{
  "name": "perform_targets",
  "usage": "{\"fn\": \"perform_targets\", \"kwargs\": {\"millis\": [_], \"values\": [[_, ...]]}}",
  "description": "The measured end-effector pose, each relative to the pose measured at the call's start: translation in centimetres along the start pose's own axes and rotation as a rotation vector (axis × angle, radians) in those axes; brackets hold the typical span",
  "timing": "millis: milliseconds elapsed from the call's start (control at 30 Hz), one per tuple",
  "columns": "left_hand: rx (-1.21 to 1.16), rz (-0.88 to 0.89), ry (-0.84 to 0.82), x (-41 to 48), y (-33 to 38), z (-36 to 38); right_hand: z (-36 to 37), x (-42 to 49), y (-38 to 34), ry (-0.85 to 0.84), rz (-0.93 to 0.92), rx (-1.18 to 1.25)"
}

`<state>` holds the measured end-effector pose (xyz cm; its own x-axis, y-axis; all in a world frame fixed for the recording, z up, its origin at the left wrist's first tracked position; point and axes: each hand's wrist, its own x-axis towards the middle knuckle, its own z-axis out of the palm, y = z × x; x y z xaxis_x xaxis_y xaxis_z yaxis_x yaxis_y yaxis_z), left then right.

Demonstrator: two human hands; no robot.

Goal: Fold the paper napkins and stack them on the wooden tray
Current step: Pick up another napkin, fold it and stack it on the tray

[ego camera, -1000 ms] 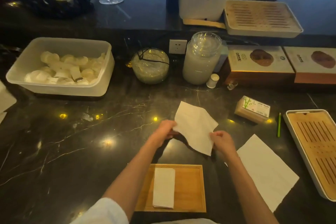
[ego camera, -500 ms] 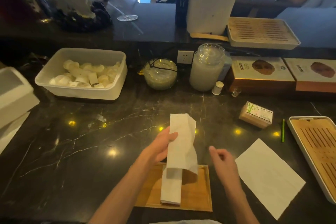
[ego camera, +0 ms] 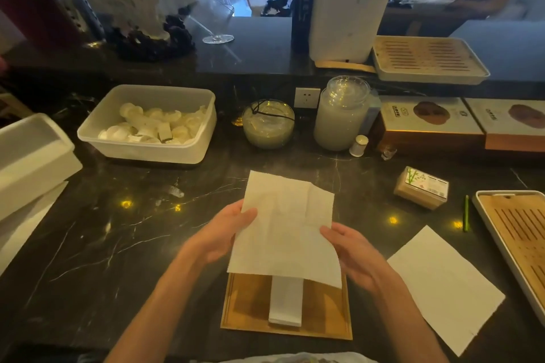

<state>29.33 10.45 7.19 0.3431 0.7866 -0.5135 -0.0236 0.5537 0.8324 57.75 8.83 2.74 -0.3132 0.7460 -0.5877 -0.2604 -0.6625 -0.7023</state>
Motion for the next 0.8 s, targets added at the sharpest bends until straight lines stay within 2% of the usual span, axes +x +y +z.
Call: {"fn": "perform_targets", "kwargs": {"millis": [67, 167, 400, 533, 633, 800], "values": [[0.119, -0.003, 0.105, -0.2, -0.5, -0.5, 0.0, -0.2, -0.4, 0.126, -0.078, -0.076], [0.141, 0.025, 0.169, -0.5, -0.8, -0.5, 0.0, -0.8, -1.2, 0.183, -0.131, -0.156], [0.190, 0.071, 0.098, -0.8, 0.7, 0.0, -0.3, -2.8, -3.1, 0.114, -0.121, -0.181], [0.202, 0.117, 0.071, -1.0, 1.2, 0.1, 0.0, -3.6, -3.8, 0.226, -0.190, -0.197], [0.193, 0.182, 0.069, -1.2, 1.2, 0.5, 0.0, -4.1, -4.0, 0.307, -0.270, -0.301], [0.270, 0.220, 0.064, -1.5, 1.3, 1.0, -0.2, -4.6, -4.7, 0.329, -0.424, -0.494]]}}
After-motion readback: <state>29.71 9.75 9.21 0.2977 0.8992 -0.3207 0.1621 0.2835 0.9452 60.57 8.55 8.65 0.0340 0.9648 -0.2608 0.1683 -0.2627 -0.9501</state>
